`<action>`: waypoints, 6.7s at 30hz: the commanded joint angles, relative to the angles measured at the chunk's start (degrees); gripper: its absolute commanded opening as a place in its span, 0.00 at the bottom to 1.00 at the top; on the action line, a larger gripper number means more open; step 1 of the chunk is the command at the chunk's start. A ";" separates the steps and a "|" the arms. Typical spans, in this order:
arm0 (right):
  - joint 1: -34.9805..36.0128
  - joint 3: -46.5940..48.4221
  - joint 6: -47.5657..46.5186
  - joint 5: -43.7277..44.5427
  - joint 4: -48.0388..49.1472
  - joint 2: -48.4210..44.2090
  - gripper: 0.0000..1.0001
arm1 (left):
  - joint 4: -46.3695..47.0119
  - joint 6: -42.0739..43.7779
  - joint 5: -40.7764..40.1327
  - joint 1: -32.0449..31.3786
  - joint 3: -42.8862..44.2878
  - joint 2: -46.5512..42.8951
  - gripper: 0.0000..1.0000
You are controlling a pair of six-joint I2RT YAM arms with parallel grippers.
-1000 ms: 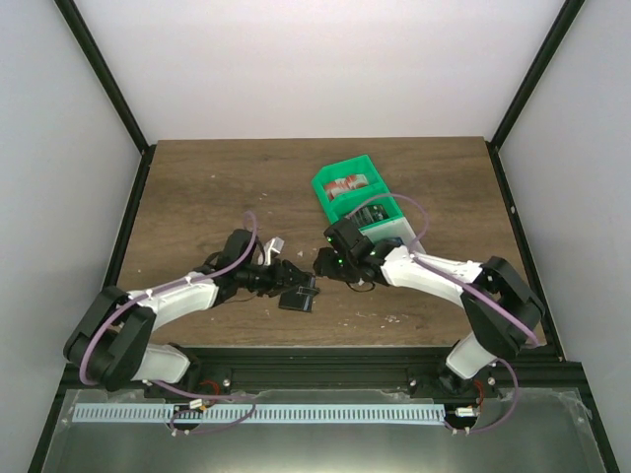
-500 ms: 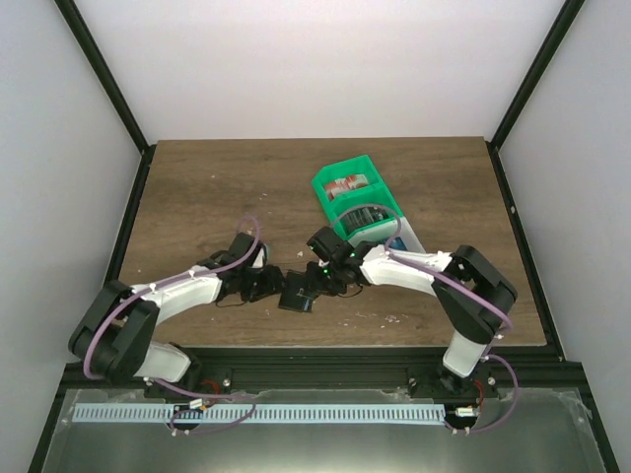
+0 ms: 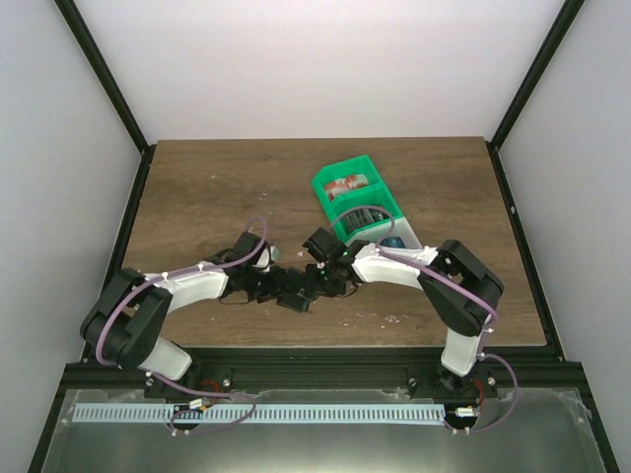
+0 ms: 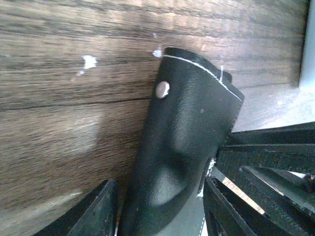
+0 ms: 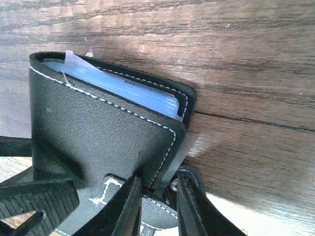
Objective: Put the credit cards into the card holder
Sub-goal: Turn over the card holder at the center of the board, then close the card holder at the center of the board.
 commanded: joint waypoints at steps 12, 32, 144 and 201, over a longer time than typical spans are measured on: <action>-0.51 -0.29 -0.10 2.27 1.75 -0.43 0.21 | 4.05 1.41 4.81 0.04 -0.55 -0.44 0.15; -16.40 3.67 -0.10 -15.36 10.19 -26.69 0.83 | 4.72 26.35 -13.64 -0.32 14.14 -20.86 0.00; -0.79 -12.24 -0.10 -4.74 12.26 -12.28 0.19 | 1.82 -7.21 -11.94 -10.49 -7.12 -9.63 0.42; 6.50 2.04 -0.10 13.91 0.68 0.37 0.65 | 2.52 2.88 -14.93 -8.61 -0.36 0.65 0.30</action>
